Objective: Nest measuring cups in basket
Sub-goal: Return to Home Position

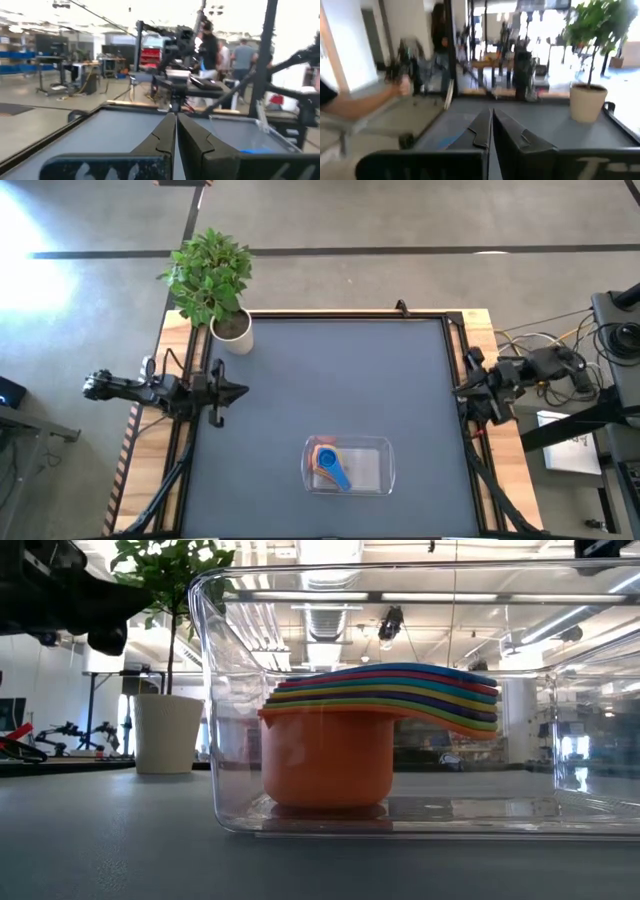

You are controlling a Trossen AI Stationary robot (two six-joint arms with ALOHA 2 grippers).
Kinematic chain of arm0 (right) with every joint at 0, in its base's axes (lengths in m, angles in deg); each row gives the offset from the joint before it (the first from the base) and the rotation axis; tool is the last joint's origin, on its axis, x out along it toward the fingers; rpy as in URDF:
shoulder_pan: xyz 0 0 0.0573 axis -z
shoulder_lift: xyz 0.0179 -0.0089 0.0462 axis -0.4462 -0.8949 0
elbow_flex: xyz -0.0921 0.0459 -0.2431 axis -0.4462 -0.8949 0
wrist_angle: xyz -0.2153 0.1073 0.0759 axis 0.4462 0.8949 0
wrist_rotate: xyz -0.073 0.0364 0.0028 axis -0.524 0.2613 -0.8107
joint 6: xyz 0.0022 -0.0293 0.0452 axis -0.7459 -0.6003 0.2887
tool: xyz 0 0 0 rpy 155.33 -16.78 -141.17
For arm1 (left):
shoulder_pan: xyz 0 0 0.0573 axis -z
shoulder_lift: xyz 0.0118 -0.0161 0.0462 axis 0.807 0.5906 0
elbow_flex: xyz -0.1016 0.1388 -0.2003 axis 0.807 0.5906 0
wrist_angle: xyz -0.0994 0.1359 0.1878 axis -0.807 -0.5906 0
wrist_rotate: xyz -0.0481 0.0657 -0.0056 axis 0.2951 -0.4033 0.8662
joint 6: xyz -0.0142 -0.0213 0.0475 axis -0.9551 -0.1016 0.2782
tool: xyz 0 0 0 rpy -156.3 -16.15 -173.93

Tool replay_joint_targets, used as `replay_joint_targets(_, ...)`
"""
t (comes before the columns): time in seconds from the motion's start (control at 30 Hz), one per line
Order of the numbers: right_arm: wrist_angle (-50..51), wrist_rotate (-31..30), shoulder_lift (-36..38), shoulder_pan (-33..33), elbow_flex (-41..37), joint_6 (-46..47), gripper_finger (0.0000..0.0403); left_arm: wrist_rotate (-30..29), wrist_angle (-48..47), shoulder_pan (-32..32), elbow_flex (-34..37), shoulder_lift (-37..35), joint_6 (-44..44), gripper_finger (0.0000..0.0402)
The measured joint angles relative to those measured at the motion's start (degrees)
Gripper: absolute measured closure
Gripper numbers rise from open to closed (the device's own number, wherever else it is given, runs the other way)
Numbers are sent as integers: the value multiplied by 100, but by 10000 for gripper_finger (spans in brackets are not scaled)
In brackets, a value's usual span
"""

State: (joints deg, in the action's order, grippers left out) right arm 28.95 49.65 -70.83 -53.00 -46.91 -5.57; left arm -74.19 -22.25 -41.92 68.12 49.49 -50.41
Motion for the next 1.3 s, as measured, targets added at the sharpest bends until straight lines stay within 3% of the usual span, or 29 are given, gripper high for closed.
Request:
replay_joint_targets(0.2,-1246,-190,54,0,-600,-172,394,284,-68,0,11,19,-92,402)
replay_joint_targets(0.37,-1489,-276,69,0,-1142,-311,394,421,-127,0,11,35,-93,402)
replay_joint_targets(0.67,-2840,-246,80,2,-2103,-319,394,469,-331,0,13,35,-140,402)
replay_joint_targets(1.1,-3620,-262,373,1,-3298,-349,394,752,-461,4,15,32,14,402)
replay_joint_targets(1.3,-3646,-269,373,1,-3403,-488,394,851,-593,4,15,1,-107,402)
